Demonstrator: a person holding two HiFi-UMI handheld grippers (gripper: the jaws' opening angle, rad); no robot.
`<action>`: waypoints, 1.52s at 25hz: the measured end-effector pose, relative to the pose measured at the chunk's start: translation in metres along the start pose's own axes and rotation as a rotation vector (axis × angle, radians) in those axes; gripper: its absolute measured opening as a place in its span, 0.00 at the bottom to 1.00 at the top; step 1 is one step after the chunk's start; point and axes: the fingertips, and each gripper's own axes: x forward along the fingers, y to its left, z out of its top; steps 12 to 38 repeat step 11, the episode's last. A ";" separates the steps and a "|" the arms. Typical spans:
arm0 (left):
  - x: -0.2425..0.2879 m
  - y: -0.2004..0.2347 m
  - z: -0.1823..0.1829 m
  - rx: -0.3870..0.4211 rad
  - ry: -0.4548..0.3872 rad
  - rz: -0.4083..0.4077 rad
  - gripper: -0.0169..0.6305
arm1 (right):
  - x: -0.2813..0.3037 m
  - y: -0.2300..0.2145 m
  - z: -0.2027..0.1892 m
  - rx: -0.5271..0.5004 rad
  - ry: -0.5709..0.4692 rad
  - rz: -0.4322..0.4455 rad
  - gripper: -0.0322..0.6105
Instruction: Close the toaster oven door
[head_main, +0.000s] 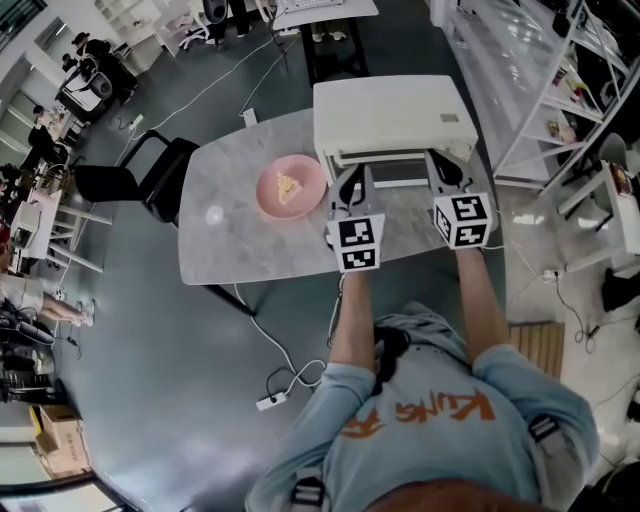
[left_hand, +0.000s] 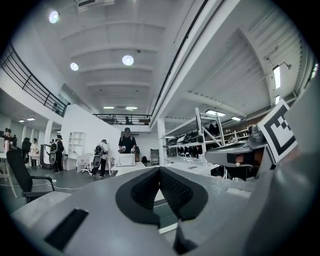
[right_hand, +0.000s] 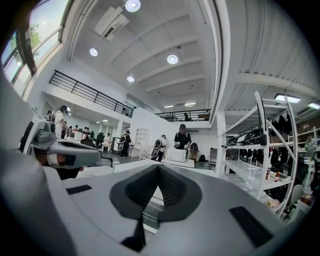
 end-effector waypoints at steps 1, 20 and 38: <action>-0.001 0.001 -0.002 -0.001 0.004 0.002 0.03 | -0.001 0.001 -0.001 0.000 0.001 0.002 0.05; -0.009 0.006 -0.017 -0.021 0.021 0.012 0.03 | -0.003 0.007 -0.011 0.002 0.016 0.015 0.05; -0.009 0.006 -0.017 -0.021 0.021 0.012 0.03 | -0.003 0.007 -0.011 0.002 0.016 0.015 0.05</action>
